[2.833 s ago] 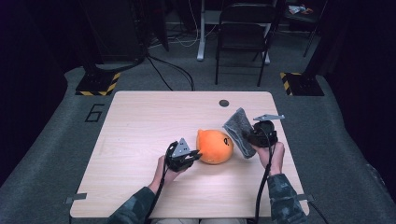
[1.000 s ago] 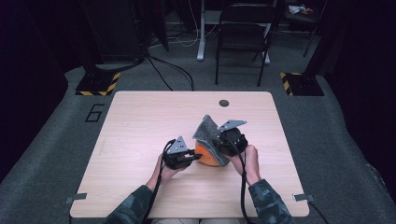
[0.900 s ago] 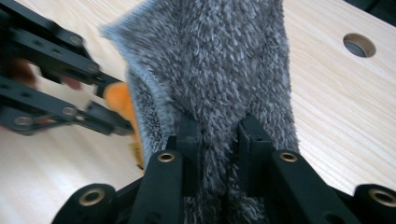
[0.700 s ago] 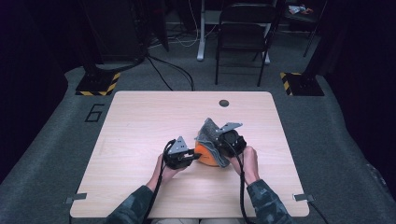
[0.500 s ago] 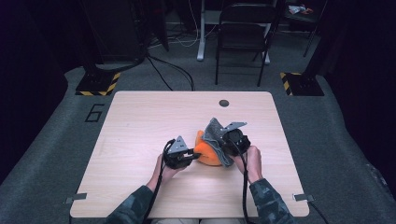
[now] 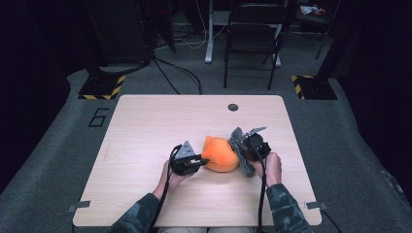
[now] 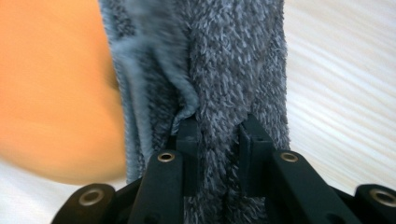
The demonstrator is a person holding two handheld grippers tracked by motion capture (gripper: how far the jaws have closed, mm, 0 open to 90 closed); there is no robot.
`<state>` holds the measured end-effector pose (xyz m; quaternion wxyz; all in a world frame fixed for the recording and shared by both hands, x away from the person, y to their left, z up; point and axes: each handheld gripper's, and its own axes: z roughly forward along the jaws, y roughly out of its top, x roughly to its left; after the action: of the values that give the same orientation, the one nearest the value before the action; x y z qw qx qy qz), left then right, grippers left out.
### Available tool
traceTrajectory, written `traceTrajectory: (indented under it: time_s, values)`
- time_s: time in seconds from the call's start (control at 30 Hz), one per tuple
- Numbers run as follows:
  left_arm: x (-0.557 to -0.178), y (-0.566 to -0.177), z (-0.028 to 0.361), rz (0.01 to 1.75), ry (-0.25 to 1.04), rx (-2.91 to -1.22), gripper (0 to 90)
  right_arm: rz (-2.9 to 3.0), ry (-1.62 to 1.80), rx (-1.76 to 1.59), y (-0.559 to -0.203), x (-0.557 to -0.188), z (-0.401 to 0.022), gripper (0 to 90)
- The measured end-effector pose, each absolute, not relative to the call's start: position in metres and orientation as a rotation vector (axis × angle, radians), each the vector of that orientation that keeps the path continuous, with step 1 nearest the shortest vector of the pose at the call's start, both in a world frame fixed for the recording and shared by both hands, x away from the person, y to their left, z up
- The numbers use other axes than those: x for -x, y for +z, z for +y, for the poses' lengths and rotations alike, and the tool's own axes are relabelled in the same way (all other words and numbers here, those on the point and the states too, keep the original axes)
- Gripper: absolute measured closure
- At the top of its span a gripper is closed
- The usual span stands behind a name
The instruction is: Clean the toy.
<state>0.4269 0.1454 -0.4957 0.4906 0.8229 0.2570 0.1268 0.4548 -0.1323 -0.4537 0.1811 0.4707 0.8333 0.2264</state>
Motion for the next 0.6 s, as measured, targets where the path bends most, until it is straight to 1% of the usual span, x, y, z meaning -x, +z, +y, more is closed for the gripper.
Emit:
traceTrajectory:
  time_s: [0.13,0.2,0.27,0.43,0.6]
  values:
    - [-0.429,-0.497,0.148,0.628,0.298,-1.982,73.1,2.400,0.545,-1.392,-0.480,-0.463,-0.140,73.6]
    - [-0.427,-0.496,0.146,0.624,0.302,-1.981,73.0,2.393,0.566,-1.408,-0.479,-0.465,-0.143,73.7]
    - [-0.427,-0.496,0.146,0.616,0.295,-1.988,73.0,2.367,0.592,-1.401,-0.468,-0.464,-0.146,73.8]
    - [-0.425,-0.495,0.144,0.602,0.326,-1.995,72.8,2.284,0.729,-1.358,-0.433,-0.455,-0.154,73.8]
    - [-0.422,-0.493,0.141,0.571,0.341,-2.014,72.5,2.253,0.931,-1.305,-0.399,-0.442,-0.148,73.8]
